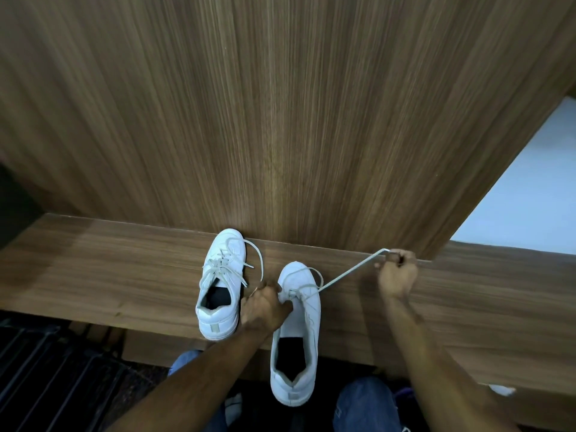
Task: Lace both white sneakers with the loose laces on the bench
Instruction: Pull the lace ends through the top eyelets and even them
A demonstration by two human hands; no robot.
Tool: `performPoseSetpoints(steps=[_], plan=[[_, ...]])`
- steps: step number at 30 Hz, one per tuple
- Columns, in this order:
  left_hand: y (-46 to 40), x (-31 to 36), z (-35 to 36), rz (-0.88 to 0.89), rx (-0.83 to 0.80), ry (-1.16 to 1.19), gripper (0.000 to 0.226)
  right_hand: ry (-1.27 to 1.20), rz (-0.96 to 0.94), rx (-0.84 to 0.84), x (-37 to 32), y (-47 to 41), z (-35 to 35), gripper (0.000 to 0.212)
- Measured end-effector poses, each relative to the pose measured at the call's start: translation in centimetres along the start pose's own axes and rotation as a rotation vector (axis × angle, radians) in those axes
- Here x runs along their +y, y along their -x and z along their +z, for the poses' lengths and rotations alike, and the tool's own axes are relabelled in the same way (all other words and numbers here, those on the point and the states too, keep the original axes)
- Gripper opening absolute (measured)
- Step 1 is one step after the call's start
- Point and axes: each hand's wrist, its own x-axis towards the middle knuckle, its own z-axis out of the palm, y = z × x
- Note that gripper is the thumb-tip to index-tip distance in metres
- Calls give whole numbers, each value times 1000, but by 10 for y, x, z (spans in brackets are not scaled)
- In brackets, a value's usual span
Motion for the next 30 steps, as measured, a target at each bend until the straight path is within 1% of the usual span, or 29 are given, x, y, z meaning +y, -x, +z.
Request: performPoseSetpoints(steps=[1,3,5,6,8,9,10,11,12,14,15,17,19,20,22,23,24,25,26,27,28,29,30], plan=[[1,1,-1,-6,-6,7,40,36,-24,-2,-1,-6,-4,13],[3,5,-3,4,-2,-24,31,250,-68,-124,1,-5,-7,9],[4,7,-4,14,0,-69,27,558,-139,-295,16,7,-3,24],[4,8,-4,15,0,-82,27,659,-194,-388,23,17,1,30],[5,7,-5,11,0,-85,27,744,-322,-616,38,42,14,31],[5,7,-6,7,0,-79,27,749,-360,-729,43,54,20,32],[5,7,-6,3,-4,-77,27,767,-384,-817,47,65,26,35],[5,6,-6,2,-5,-76,28,784,-412,-861,51,76,32,37],[4,6,-6,2,-8,-74,28,800,-422,-867,53,84,37,37],[5,6,-7,-1,-14,-68,28,797,-428,-801,52,90,45,25],[5,6,-7,-3,-19,-64,28,792,-417,-774,51,88,48,19],[5,5,-8,-7,-30,-60,29,728,-362,-762,45,78,50,15],[4,5,-9,-8,-35,-51,28,492,-237,-671,29,64,46,19],[3,4,-9,-11,-36,-50,28,322,-176,-581,16,55,42,22],[3,5,-8,-17,-27,-47,29,-51,-104,-324,-13,35,30,24],[3,5,-8,-19,-17,-41,29,-198,-88,-212,-24,23,23,26],[3,5,-7,-21,-10,-38,30,-276,-91,-141,-31,13,18,27],[3,5,-7,-21,-6,-36,31,-251,-109,-112,-32,4,15,26],[3,5,-6,-26,-3,-35,32,-142,-129,-122,-30,-2,12,22],[3,5,-5,-33,1,-34,33,44,-130,-165,-21,-4,12,15],[2,5,-5,-36,1,-34,33,258,-133,-234,-11,-3,12,19],[2,4,-4,-31,-5,-37,33,472,-173,-301,-1,3,12,32],[2,4,-3,-22,-14,-43,33,632,-241,-364,11,12,12,42]])
